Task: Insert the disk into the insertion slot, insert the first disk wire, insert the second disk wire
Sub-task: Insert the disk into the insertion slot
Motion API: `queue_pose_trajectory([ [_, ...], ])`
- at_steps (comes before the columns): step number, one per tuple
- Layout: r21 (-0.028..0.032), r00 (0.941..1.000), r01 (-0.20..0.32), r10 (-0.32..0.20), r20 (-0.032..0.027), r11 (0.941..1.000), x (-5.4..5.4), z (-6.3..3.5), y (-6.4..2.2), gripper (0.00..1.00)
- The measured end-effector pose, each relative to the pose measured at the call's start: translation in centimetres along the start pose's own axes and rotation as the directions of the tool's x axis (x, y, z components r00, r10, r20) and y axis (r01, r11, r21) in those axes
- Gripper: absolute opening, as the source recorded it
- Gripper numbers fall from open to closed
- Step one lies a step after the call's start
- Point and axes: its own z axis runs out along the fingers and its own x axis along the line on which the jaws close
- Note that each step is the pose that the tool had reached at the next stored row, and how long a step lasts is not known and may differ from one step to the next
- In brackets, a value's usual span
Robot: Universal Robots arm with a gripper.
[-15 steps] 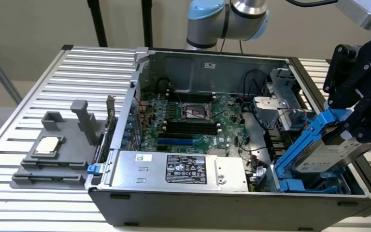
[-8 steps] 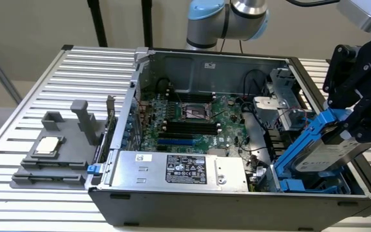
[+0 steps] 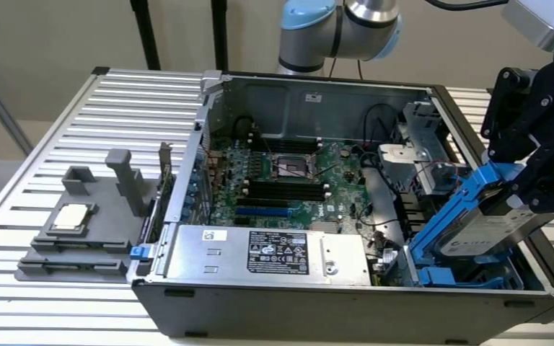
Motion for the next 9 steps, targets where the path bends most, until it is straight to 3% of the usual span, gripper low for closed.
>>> queue_pose_trajectory([
  [4, -0.0001, 1.0, 0.001, -0.001, -0.0009, 1.0, 0.0, -0.03, 0.0, 0.33],
  [9, -0.0005, 1.0, 0.001, -0.001, -0.008, 1.0, -0.01, -0.25, 0.0, 0.33],
])
